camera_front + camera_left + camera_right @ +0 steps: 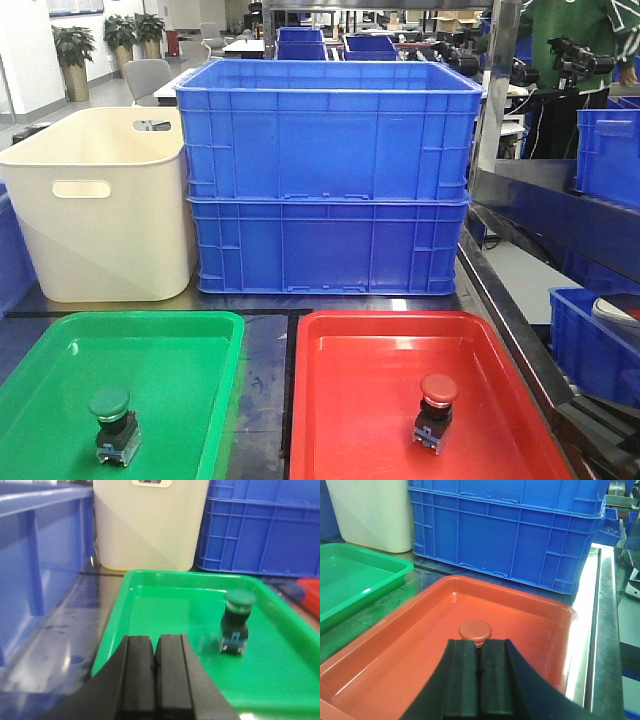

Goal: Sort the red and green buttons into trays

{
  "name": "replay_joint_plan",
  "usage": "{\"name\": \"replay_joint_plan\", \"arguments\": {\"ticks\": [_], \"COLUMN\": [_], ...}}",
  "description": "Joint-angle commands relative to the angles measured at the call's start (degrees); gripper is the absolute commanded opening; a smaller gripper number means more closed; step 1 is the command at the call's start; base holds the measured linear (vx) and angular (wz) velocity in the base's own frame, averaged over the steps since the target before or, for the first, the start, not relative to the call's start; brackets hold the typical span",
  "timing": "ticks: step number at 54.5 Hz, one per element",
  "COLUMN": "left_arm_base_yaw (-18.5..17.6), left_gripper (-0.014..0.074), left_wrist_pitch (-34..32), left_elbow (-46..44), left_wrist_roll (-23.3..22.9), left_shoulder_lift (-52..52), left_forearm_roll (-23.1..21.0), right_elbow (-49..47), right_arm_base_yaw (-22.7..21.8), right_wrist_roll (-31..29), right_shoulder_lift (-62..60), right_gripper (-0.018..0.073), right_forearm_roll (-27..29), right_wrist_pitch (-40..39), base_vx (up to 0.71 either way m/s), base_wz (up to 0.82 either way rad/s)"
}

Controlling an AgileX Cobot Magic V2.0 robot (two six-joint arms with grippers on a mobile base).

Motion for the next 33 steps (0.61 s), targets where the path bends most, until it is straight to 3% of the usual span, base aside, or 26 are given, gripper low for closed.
{"name": "replay_joint_plan", "arguments": {"ticks": [1,5,12,33], "left_arm_base_yaw": [-0.1,-0.1,-0.1,-0.2], "left_gripper": [-0.0006,-0.0006,-0.0006,-0.0006], "left_wrist_pitch": [-5.2,1.4,6.2,6.9], "left_elbow": [3.1,3.2,3.2,3.2], "left_wrist_roll": [2.8,2.9,2.8,2.8], "left_shoulder_lift": [-5.9,-11.2,-16.5,-14.9], "left_forearm_roll": [-1.1,-0.6,2.3,2.2], "right_elbow": [-1.6,-1.6,-1.6,-1.6], "right_arm_base_yaw": [0.0,0.0,0.0,0.0], "right_wrist_roll": [-0.1,-0.1,-0.1,-0.1], "right_shoulder_lift": [-0.5,-0.5,-0.5,-0.5], "right_gripper": [-0.0011,-0.0011,-0.0011,-0.0011], "right_forearm_roll": [0.8,0.8,0.8,0.7], "right_wrist_pitch": [-0.8,-0.8,-0.8,-0.8], "base_vx": [0.0,0.0,0.0,0.0], "base_wz": [0.0,0.0,0.0,0.0]}}
